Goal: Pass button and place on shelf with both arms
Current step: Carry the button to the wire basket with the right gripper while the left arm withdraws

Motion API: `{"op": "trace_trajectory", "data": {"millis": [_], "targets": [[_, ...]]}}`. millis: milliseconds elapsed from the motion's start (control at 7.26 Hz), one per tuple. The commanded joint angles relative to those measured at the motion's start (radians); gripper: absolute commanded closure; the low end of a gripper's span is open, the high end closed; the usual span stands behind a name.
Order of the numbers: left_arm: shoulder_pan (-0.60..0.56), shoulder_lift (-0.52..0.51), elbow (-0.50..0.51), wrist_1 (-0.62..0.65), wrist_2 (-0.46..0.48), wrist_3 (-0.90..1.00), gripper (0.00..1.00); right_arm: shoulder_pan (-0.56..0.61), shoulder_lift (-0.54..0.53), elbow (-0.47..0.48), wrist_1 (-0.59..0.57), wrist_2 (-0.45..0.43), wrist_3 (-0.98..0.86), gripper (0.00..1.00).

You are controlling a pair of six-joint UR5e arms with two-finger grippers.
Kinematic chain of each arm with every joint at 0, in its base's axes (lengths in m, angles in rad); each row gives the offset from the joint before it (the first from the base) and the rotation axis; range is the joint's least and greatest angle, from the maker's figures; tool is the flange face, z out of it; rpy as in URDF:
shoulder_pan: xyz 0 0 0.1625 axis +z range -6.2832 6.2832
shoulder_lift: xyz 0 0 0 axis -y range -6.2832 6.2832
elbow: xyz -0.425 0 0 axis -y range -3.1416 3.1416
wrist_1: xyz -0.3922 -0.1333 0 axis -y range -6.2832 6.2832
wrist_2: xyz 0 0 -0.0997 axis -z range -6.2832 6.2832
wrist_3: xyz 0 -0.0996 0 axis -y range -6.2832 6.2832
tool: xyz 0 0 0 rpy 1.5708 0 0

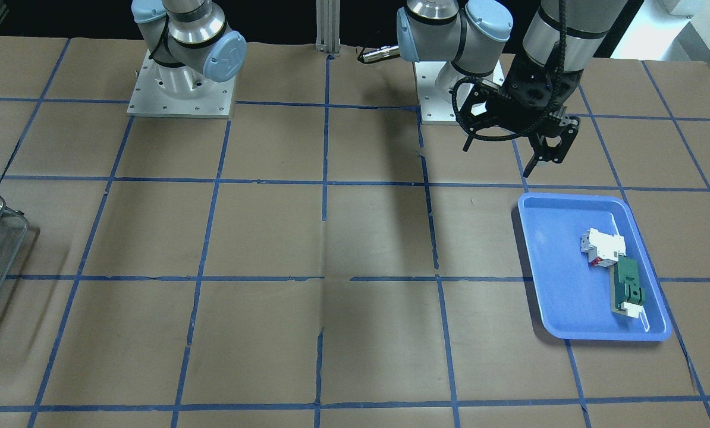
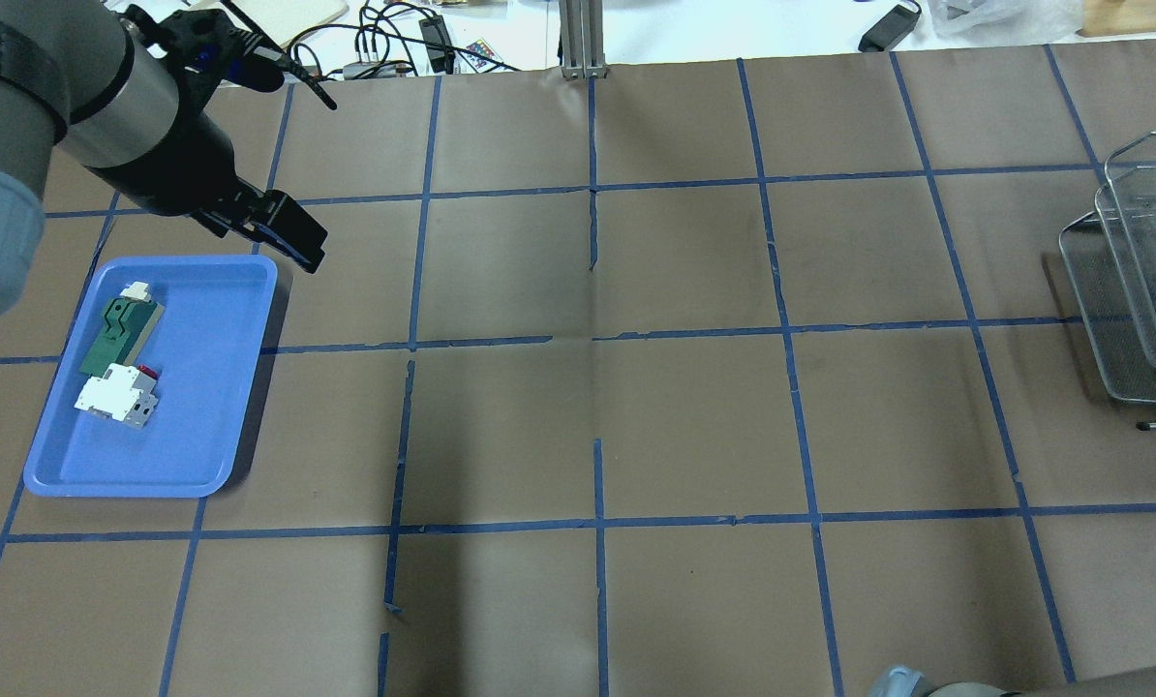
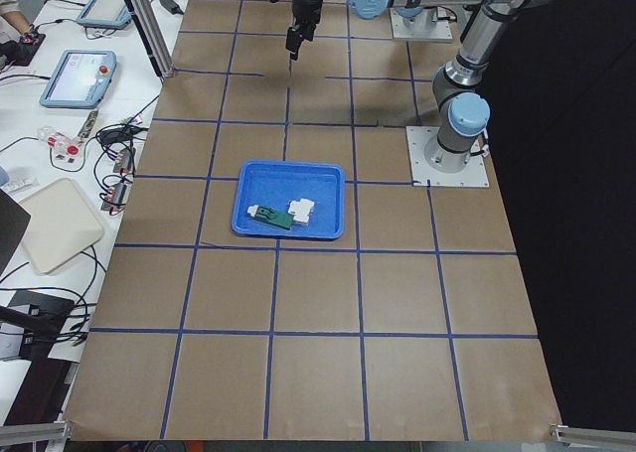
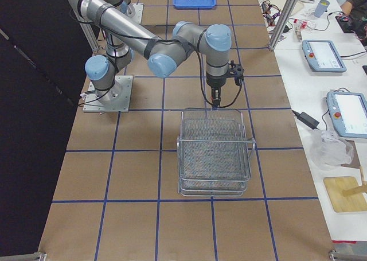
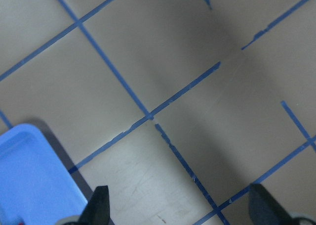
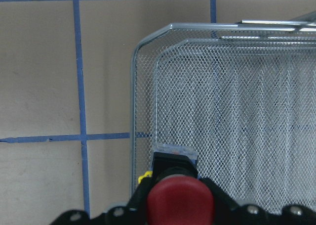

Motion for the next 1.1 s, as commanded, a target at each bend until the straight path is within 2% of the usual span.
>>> {"op": "trace_trajectory", "data": {"millis": [0, 138, 413, 551, 688, 826, 964], "targets": [[-0.002, 0.014, -0.010, 0.000, 0.020, -0.214, 0.00, -0.024, 0.034, -0.002, -0.024, 0.005, -0.025, 0.84], [-0.005, 0.017, -0.011, -0.007, 0.020, -0.303, 0.00, -0.025, 0.041, 0.000, -0.029, 0.005, -0.026, 0.83], [-0.014, -0.012, 0.004, -0.006, 0.044, -0.422, 0.00, -0.027, 0.048, 0.003, -0.029, 0.003, -0.028, 0.72], [-0.026, -0.018, 0.012, -0.003, 0.046, -0.460, 0.00, -0.027, 0.051, 0.003, -0.030, 0.003, -0.028, 0.70], [-0.044, -0.018, 0.010, -0.003, 0.048, -0.474, 0.00, -0.027, 0.067, 0.003, -0.030, 0.003, -0.026, 0.56], [-0.054, -0.020, 0.007, 0.000, 0.046, -0.534, 0.00, -0.031, 0.076, -0.002, -0.030, 0.000, -0.026, 0.48], [-0.060, -0.020, -0.003, 0.008, 0.038, -0.540, 0.00, -0.036, 0.076, 0.000, -0.027, -0.001, -0.028, 0.19]]}}
